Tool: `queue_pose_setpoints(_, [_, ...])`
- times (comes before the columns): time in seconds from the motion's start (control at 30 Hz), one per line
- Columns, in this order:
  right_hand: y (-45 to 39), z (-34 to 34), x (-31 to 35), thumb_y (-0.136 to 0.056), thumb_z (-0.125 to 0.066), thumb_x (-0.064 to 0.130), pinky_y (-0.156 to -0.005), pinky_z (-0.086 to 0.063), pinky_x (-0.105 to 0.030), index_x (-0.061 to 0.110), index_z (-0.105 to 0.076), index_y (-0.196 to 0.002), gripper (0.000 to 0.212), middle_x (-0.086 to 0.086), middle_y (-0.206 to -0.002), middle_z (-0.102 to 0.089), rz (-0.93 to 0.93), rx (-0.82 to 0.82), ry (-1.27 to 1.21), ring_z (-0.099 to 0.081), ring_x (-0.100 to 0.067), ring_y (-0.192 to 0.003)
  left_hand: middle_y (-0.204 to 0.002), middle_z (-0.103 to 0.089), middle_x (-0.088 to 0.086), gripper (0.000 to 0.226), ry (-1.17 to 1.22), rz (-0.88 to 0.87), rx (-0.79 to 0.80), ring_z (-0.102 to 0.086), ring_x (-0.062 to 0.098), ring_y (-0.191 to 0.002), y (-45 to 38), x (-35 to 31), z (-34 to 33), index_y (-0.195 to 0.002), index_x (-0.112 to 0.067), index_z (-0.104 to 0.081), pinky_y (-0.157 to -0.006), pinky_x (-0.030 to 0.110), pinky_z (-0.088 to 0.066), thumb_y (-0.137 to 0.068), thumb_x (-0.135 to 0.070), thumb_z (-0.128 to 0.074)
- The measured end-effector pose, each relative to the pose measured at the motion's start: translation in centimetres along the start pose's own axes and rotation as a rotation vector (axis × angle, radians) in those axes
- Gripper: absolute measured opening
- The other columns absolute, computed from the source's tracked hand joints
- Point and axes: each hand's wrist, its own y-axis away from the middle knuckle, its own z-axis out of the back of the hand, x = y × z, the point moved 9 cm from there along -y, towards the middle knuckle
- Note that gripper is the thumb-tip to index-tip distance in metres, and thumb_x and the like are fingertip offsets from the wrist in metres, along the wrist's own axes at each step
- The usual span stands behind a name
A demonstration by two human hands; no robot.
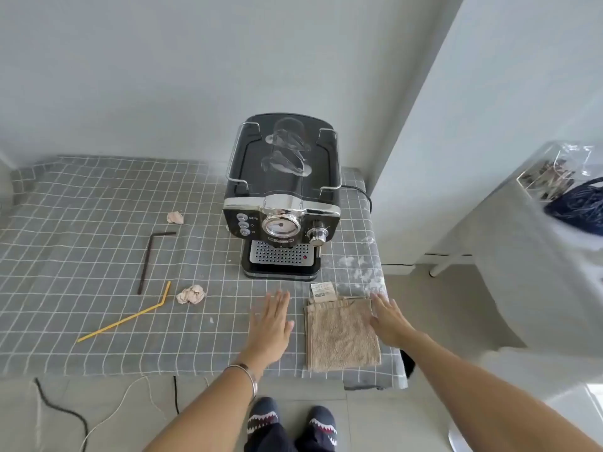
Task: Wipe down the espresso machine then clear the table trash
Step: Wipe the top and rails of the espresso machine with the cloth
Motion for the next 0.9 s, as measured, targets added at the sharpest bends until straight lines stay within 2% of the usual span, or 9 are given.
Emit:
queue_pose_setpoints(0.2, [1.6,-1.5,1.2,-0.085,-0.044,-0.010,-0.122,-0.015,-0.044,0.008,0.007,-0.154,0.088,-0.013,-0.158,-0.019,-0.070,-0.226,-0.063,-0.007,-0.035,-0.148,-0.155,0.027,-0.002,0.068,-0.129,-0.153,0.097,0.024,0.023,-0.144,-1.0,-5.0,-3.7,-0.148,-0.025,0.019,-0.118,0.055,0.003,-0.100,-0.045,-0.025])
queue_pose_setpoints(0.3, [2.9,-1.8,1.9,-0.083,-0.048,-0.012,-0.116,-0.030,-0.043,0.018,0.003,-0.156,0.094,-0.014,-0.149,-0.042,-0.065,-0.367,-0.132,-0.030,-0.034,-0.141,-0.153,0.033,0.000,0.080,-0.161,-0.167,0.118,0.027,0.024,-0.143,-1.1,-5.7,-5.1,-0.149,-0.024,0.019,-0.116,0.053,0.008,-0.095,-0.052,-0.034])
queue_pose_setpoints(0.5, [4.0,-0.3,2.8,-0.090,-0.050,-0.002,-0.086,-0.047,-0.032,0.020,-0.032,-0.147,0.063,-0.010,-0.127,-0.057,-0.087,-0.470,-0.348,-0.054,-0.029,-0.112,-0.151,0.039,-0.001,0.101,-0.170,-0.163,0.132,0.030,0.026,-0.141,-1.2,-5.5,-5.7,-0.146,-0.026,0.025,-0.117,0.055,0.006,-0.083,-0.071,-0.040])
queue_pose_setpoints(0.6, [4.7,1.9,4.1,-0.091,-0.054,0.005,-0.072,-0.043,-0.025,0.010,-0.052,-0.131,0.040,-0.011,-0.108,-0.065,-0.041,-0.444,-0.442,-0.062,-0.028,-0.098,-0.152,0.038,-0.001,0.121,-0.136,-0.159,0.132,0.033,0.026,-0.140,-1.1,-5.9,-5.7,-0.145,-0.027,0.027,-0.113,0.056,0.011,-0.067,-0.082,-0.047])
queue_pose_setpoints(0.67, [5.6,3.6,5.1,-0.091,-0.054,0.004,-0.070,-0.040,-0.020,0.011,-0.051,-0.136,0.046,-0.007,-0.097,-0.065,-0.032,-0.398,-0.510,-0.060,-0.021,-0.090,-0.152,0.036,-0.005,0.127,-0.078,-0.162,0.103,0.034,0.023,-0.139,-0.9,-6.5,-5.5,-0.147,-0.028,0.022,-0.110,0.054,0.014,-0.061,-0.083,-0.052])
queue_pose_setpoints(0.73, [6.7,5.4,6.0,-0.091,-0.056,0.003,-0.062,-0.038,-0.013,0.022,-0.046,-0.141,0.055,-0.002,-0.086,-0.062,0.010,-0.370,-0.554,-0.056,-0.017,-0.081,-0.157,0.021,-0.012,0.118,0.034,-0.170,0.049,0.028,0.019,-0.142,-0.6,-7.4,-4.8,-0.150,-0.033,0.008,-0.111,0.053,0.012,-0.063,-0.076,-0.058])
queue_pose_setpoints(0.8, [7.8,7.8,6.7,-0.091,-0.055,0.004,-0.062,-0.043,-0.010,0.033,-0.049,-0.138,0.056,-0.003,-0.084,-0.065,0.085,-0.384,-0.575,-0.062,-0.018,-0.080,-0.156,-0.024,-0.014,0.080,0.180,-0.207,-0.056,0.000,0.015,-0.147,-0.3,-8.7,-3.0,-0.143,-0.039,-0.028,-0.115,0.055,-0.001,-0.074,-0.064,-0.058])
queue_pose_setpoints(0.87, [8.5,9.8,6.5,-0.093,-0.052,0.006,-0.067,-0.049,-0.015,0.032,-0.059,-0.130,0.045,-0.005,-0.101,-0.071,0.109,-0.358,-0.614,-0.065,-0.019,-0.089,-0.107,-0.068,-0.012,0.027,0.340,-0.255,-0.157,-0.051,0.011,-0.123,0.2,-9.9,-0.8,-0.102,-0.034,-0.060,-0.110,0.056,-0.029,-0.082,-0.050,-0.054])
queue_pose_setpoints(0.9, [8.7,10.6,6.2,-0.094,-0.053,0.009,-0.069,-0.050,-0.017,0.028,-0.063,-0.128,0.040,-0.004,-0.109,-0.070,0.104,-0.327,-0.622,-0.065,-0.019,-0.092,-0.082,-0.068,-0.009,0.018,0.395,-0.262,-0.171,-0.063,0.009,-0.094,0.5,-10.3,0.0,-0.086,-0.028,-0.062,-0.100,0.054,-0.042,-0.083,-0.044,-0.054])
